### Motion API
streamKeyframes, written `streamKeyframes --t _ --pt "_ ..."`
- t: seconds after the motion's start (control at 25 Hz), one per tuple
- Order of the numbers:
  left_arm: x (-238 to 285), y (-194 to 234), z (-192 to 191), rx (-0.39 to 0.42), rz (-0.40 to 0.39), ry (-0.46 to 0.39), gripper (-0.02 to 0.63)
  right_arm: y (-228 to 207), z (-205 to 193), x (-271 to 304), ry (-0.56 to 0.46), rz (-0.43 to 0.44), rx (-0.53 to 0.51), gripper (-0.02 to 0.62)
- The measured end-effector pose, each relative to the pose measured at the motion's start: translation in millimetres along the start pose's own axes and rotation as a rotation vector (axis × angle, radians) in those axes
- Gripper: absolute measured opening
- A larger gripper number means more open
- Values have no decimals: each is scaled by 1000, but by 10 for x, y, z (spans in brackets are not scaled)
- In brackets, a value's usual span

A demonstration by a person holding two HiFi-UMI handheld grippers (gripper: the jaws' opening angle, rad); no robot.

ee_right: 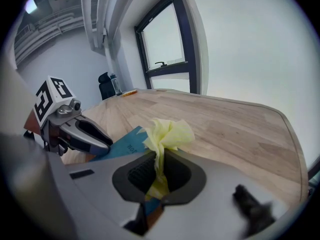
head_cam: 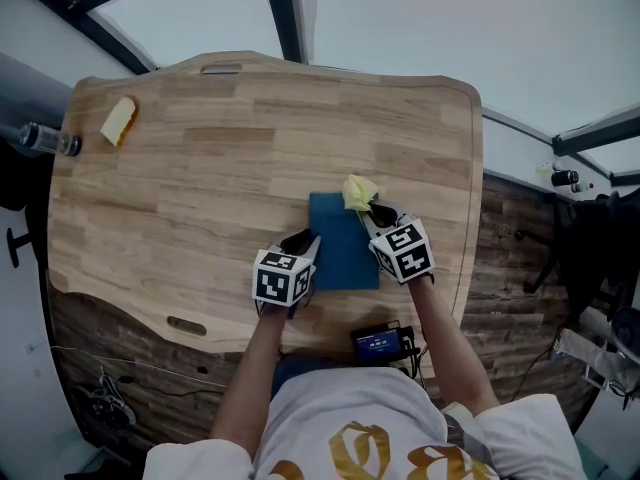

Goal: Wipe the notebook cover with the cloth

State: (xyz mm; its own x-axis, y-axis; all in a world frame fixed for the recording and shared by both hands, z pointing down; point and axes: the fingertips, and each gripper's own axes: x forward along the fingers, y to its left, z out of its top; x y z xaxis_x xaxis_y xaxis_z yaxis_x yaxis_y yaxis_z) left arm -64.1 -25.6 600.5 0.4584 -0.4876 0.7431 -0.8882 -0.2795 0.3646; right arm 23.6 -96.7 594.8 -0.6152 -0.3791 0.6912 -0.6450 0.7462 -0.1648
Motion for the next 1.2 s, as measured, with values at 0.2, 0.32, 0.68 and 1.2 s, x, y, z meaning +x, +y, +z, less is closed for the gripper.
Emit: streamKeyframes --t 0.2,0.32,0.68,1.2 --pt "6 1 -2 0 -1 0 92 57 49 78 4 20 -14 37" --pt "5 5 2 3 1 -2 92 117 102 141 5 33 -29 37" --pt "8 5 3 3 -2 -2 92 216 163 219 57 38 -115 37" --pt "6 0 -2 3 -4 -4 92 579 170 360 113 109 -194 37"
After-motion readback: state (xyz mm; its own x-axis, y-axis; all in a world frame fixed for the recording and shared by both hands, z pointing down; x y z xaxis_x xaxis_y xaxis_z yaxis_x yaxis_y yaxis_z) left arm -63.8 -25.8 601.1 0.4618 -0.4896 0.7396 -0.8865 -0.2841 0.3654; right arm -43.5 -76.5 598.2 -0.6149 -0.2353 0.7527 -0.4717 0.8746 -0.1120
